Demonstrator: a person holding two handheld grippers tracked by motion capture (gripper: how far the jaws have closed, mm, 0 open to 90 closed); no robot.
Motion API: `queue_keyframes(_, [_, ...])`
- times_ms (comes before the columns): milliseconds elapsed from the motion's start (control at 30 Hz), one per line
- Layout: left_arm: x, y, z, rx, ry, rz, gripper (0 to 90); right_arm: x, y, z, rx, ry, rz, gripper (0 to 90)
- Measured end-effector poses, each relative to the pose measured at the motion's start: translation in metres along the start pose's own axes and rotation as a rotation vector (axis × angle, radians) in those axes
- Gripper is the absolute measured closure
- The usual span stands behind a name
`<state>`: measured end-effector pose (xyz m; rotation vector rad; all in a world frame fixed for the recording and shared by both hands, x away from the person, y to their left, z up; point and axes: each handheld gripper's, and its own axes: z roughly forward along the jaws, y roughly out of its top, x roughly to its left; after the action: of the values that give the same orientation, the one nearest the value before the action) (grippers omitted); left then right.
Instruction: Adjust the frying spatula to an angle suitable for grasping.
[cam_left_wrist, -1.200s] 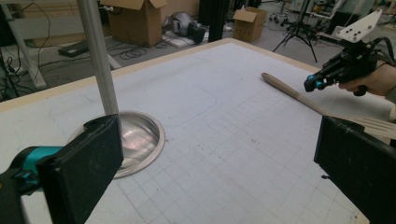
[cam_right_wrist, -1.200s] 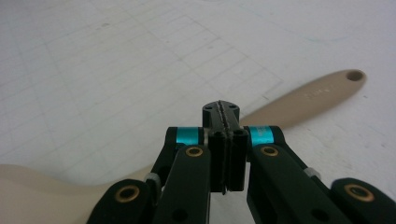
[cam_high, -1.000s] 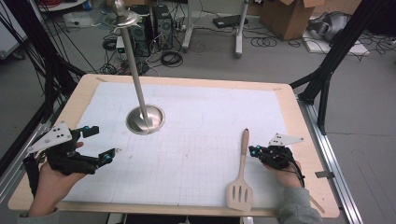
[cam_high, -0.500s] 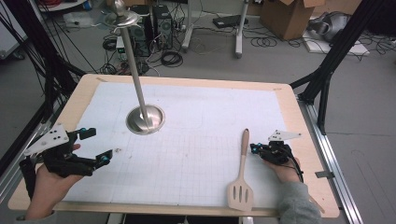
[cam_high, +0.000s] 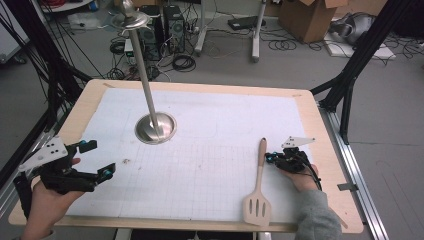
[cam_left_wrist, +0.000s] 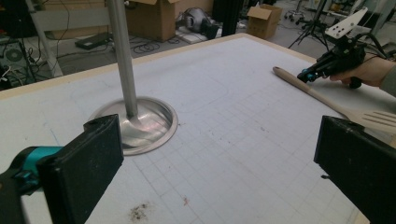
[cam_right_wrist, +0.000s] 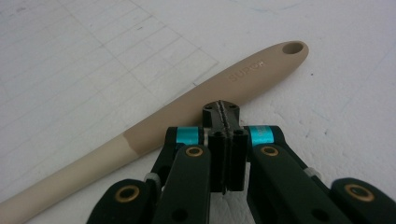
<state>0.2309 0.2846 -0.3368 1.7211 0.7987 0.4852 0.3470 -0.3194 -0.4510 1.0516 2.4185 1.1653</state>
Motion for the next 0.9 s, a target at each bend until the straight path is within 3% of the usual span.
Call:
queue_keyframes(267, [-0.001, -0.001, -0.007, -0.006, 0.022, 0.006, 2.5, -0.003, 0.004, 0.003, -0.029, 0.051, 0.014, 90.0])
queue_keyframes(900, [0.0, -0.006, -0.014, -0.001, 0.041, -0.003, 2.5, 0.004, 0.025, 0.027, -0.02, 0.062, -0.027, 90.0])
